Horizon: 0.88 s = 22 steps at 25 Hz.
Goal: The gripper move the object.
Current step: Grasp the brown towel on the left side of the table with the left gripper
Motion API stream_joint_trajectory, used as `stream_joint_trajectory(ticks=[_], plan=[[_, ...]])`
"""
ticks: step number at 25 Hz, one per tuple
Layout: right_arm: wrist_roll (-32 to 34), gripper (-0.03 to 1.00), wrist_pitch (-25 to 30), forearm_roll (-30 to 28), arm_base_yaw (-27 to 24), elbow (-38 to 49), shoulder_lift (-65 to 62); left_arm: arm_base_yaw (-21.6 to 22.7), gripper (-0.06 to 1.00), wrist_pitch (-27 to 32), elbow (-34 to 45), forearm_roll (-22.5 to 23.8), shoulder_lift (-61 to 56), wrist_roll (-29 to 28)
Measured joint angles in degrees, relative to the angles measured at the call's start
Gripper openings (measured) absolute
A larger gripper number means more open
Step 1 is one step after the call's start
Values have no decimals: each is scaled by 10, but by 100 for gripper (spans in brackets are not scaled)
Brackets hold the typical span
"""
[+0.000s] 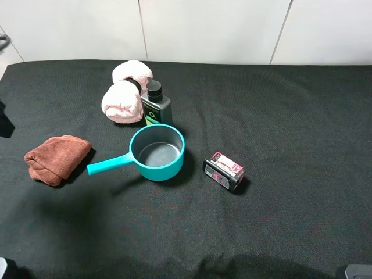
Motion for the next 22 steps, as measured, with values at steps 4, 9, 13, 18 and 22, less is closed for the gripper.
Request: stream_joint_trajectory(ticks=[4,9,13,18,22], plan=[[0,69,0,0,0,0,0,0,77,-32,0,0,49,0],[0,69,0,0,0,0,0,0,77,-64,0,0,104,9],[0,69,0,0,0,0,0,-16,77,-84,0,3,134,20],[0,69,0,0,0,0,0,-52,77,-102,0,2,168,41],[0,69,0,0,0,0,0,-67,77,-109,0,7,198,43]])
